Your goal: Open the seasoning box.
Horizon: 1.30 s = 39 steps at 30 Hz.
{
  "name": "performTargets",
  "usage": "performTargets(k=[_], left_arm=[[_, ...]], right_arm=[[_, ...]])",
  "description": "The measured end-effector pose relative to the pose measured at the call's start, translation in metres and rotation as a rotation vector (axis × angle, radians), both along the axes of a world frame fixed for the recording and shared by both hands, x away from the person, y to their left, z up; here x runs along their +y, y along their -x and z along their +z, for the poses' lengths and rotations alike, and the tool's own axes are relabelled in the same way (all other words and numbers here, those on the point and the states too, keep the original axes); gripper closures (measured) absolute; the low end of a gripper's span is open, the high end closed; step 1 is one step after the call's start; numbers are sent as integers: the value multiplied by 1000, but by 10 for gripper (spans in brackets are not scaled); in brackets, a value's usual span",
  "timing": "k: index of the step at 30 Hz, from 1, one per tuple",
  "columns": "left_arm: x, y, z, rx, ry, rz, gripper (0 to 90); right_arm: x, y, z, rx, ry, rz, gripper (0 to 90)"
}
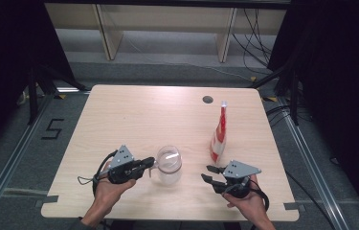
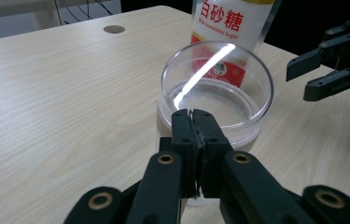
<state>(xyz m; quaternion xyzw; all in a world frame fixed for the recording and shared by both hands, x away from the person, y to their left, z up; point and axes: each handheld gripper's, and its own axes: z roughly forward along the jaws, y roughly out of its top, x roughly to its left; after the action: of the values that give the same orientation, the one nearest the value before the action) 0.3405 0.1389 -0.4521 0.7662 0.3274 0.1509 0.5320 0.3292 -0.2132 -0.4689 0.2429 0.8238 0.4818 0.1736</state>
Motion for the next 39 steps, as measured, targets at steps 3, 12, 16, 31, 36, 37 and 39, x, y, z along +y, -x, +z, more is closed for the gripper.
performTargets(k=[3,12,16,31,36,37,39], left_arm=[[0,0,0,1,2,-1,869],[0,0,0,0,3,-3,869],[0,0,0,1,3,-5,869],[1,1,-1,3,8,-4,867],[2,0,-1,1,13,-9,838],[2,0,-1,5,20,-10,814],[4,0,0,9,40,-11,745]], right_arm=[[11,-4,3,-29,-1,19,711],[30,-15,7,-34,-36,70,806],[38,-18,8,-30,-40,69,831],[60,-26,9,-14,-73,94,869],[62,-27,11,-13,-67,124,869],[63,-27,11,-15,-65,124,869],[64,-27,12,-15,-67,126,869]])
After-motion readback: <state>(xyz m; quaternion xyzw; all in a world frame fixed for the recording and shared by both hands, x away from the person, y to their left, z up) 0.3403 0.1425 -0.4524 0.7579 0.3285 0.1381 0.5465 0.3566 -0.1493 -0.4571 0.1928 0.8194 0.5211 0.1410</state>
